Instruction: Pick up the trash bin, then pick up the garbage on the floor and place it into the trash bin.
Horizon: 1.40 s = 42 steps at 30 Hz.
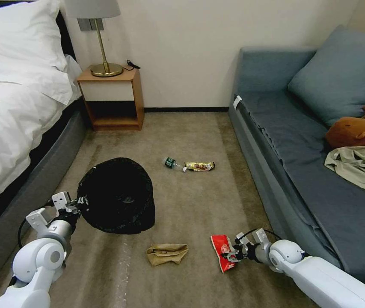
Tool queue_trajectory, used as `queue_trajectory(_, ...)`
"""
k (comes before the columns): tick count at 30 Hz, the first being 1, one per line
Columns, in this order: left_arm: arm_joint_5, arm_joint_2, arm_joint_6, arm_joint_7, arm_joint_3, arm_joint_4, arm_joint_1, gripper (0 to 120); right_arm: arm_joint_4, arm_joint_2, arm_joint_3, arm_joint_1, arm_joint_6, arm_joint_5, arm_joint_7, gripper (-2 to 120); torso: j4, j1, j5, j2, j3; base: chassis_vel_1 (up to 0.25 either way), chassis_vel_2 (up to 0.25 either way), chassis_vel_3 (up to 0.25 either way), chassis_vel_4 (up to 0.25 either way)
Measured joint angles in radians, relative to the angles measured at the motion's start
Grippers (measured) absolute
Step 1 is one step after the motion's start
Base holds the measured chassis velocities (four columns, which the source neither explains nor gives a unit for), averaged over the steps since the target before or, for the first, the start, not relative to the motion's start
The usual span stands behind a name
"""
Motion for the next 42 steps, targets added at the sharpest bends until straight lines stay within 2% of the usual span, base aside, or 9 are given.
queue_trajectory(2, 0.001, 0.000, -0.001, 0.001, 0.000, 0.000, 0.000, 3, 0.000, 0.000, 0.008, -0.008, 0.004, -0.001, -0.004, 48, 0.0001, 0.000, 0.0001, 0.000, 0.000, 0.000, 0.000, 0.000, 0.000)
queue_trajectory(3, 0.001, 0.000, -0.001, 0.001, 0.000, 0.000, 0.000, 3, 0.000, 0.000, 0.008, -0.008, 0.004, -0.001, -0.004, 48, 0.0001, 0.000, 0.0001, 0.000, 0.000, 0.000, 0.000, 0.000, 0.000)
queue_trajectory(5, 0.002, 0.000, -0.001, 0.002, 0.002, 0.000, -0.001, 3, -0.003, 0.000, 0.013, -0.015, 0.010, -0.002, -0.004, 37, 0.0000, 0.000, 0.0000, 0.000, 0.000, 0.000, 0.000, 0.000, 0.000)
queue_trajectory(12, 0.005, -0.001, -0.001, 0.002, 0.007, 0.000, -0.001, 3, -0.001, 0.001, 0.019, -0.017, 0.020, -0.001, -0.001, 17, 0.0001, 0.000, 0.0001, 0.000, 0.000, 0.000, 0.000, 0.000, 0.000)
queue_trajectory(15, 0.005, -0.002, -0.001, 0.002, 0.012, -0.002, -0.002, 3, 0.014, -0.005, 0.029, -0.015, 0.023, 0.006, 0.010, 1, 0.0000, 0.000, 0.0003, 0.000, 0.000, 0.000, 0.000, 0.000, 0.000)
queue_trajectory(20, 0.011, -0.006, -0.001, 0.002, 0.023, 0.003, -0.005, 3, 0.042, -0.028, 0.043, -0.007, 0.032, 0.010, 0.021, 0, 0.0000, 0.000, 0.0002, 0.000, 0.000, 0.000, 0.000, 0.000, 0.000)
queue_trajectory(31, 0.006, -0.019, 0.002, -0.005, 0.053, 0.012, -0.008, 3, 0.233, -0.109, 0.219, -0.063, 0.080, 0.005, 0.066, 0, 0.0001, 0.000, 0.0002, 0.000, 0.000, 0.000, 0.000, 0.000, 0.000)
queue_trajectory(36, -0.013, -0.034, 0.012, -0.015, 0.077, 0.010, -0.003, 3, 0.394, -0.148, 0.362, -0.099, 0.111, -0.013, 0.088, 0, 0.0000, 0.000, 0.0002, 0.000, 0.000, 0.000, 0.000, 0.000, 0.000)
queue_trajectory(42, -0.031, -0.037, 0.019, -0.020, 0.090, 0.015, -0.003, 3, 0.590, -0.198, 0.448, -0.105, 0.120, 0.018, 0.128, 0, 0.0001, 0.000, 0.0000, 0.000, 0.000, 0.000, 0.000, 0.000, 0.000)
